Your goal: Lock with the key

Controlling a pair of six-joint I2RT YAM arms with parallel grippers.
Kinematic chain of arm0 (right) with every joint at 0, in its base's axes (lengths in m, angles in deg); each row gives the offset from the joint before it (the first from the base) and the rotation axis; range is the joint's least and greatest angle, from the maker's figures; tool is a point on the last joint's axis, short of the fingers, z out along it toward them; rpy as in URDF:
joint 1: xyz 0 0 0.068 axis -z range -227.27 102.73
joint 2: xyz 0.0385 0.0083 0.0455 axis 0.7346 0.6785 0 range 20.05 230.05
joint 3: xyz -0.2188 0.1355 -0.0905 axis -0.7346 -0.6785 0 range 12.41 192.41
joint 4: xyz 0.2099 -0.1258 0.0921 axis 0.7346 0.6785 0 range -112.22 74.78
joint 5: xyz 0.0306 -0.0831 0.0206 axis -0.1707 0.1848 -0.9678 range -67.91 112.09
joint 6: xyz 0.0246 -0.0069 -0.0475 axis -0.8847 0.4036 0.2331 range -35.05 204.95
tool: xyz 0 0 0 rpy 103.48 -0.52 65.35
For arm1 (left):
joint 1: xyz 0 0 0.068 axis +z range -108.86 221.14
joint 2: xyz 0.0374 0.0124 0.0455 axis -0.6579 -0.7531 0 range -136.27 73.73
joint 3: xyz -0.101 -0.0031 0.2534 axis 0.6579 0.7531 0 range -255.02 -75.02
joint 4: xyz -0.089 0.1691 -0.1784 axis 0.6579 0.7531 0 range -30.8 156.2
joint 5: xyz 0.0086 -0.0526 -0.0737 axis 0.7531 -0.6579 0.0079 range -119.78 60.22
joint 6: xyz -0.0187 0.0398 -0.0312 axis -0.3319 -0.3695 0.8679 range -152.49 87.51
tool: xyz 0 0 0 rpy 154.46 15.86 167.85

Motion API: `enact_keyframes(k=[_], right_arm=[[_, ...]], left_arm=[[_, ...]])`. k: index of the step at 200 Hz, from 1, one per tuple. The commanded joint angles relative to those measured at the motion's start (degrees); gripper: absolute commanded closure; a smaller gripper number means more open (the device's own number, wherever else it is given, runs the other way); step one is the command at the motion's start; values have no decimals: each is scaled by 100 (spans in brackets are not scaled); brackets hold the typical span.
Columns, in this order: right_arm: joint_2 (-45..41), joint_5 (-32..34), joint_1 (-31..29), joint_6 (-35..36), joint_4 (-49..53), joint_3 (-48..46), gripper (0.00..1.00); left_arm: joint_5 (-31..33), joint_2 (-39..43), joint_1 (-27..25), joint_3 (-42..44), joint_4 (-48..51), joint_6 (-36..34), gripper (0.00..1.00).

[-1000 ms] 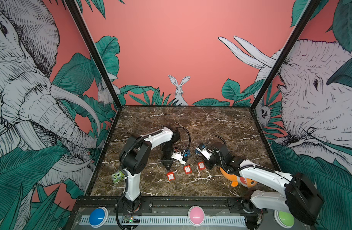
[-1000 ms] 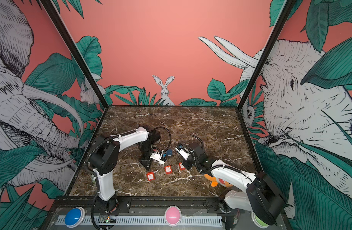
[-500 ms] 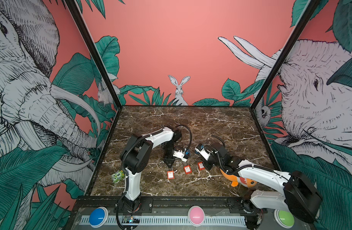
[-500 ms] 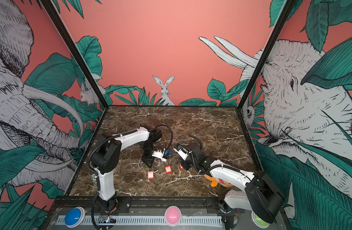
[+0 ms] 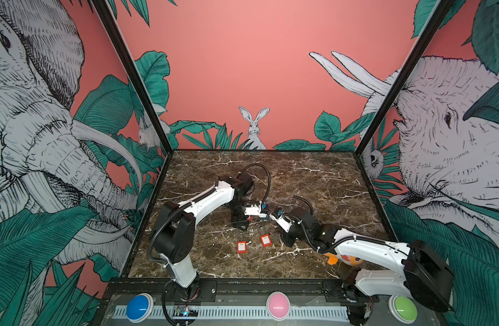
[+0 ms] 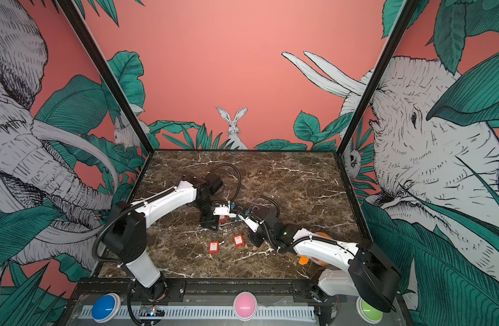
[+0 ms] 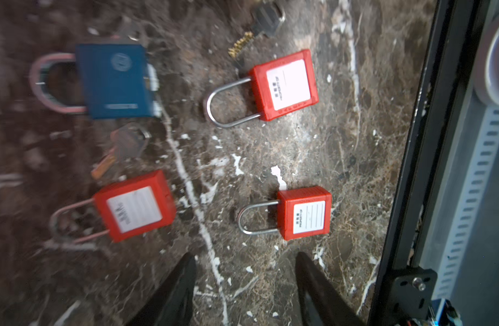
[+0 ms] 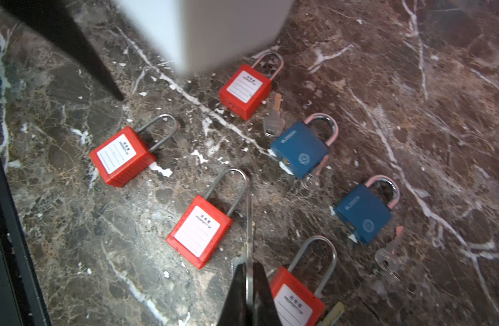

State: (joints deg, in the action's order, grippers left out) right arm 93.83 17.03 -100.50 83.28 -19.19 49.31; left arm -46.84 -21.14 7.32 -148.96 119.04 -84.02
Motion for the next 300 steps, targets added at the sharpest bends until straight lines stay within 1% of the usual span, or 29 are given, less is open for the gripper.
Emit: enact_keyframes(k=[1, 11, 18, 43, 58, 69, 98, 108, 130, 169, 195, 228, 241, 271, 284, 300], right_arm=[[525, 507, -381, 200, 418, 547, 100], [794, 555, -526, 211, 532, 787, 100], [970, 591, -615, 211, 583, 946, 100], [1508, 704, -836, 194, 827, 1431, 100], [1752, 782, -891, 114, 1067, 1725, 100], [2097, 842, -927, 9, 1307, 1960, 100], [2599, 1027, -1106, -192, 1819, 2460, 100], [2698, 1079, -1182, -202, 1857, 2554, 99], [2914, 1190, -1270, -270, 1936, 2701, 97], [3326, 1372, -1407, -437, 2233, 3075, 94], [3453, 1422, -1509, -492, 2407, 3287, 88], [3464, 1391, -1638, -475, 2729, 3469, 81], [3451, 1327, -1663, -444, 2829, 3499, 80], [3336, 1169, -1664, -483, 2706, 3422, 78], [3306, 1134, -1664, -483, 2651, 3378, 75], [3307, 1318, -1649, -637, 2518, 3332, 70]], left_arm=[[-56, 1003, 487, 515, -1076, 832, 41], [176, 1442, 690, 893, -1723, 1237, 39], [222, 1733, 826, 1158, -2058, 1406, 38], [131, 2591, 1171, 1841, -2928, 1968, 28], [106, 2907, 1339, 2135, -3319, 2388, 26], [134, 3047, 1415, 2298, -3518, 2639, 26], [129, 3206, 1486, 2558, -3715, 2981, 26], [66, 3248, 1493, 2585, -3691, 2973, 27], [132, 3350, 1519, 2596, -3629, 2913, 27], [138, 3458, 1526, 2559, -3345, 2660, 26], [168, 3616, 1562, 2758, -3408, 2607, 25], [49, 3693, 1662, 2940, -3566, 2622, 24], [-11, 3700, 1677, 3000, -3638, 2627, 24], [-78, 3746, 1715, 3084, -3727, 2617, 23], [-57, 3794, 1728, 3150, -3765, 2596, 24], [20, 3866, 1747, 3263, -3845, 2607, 23]])
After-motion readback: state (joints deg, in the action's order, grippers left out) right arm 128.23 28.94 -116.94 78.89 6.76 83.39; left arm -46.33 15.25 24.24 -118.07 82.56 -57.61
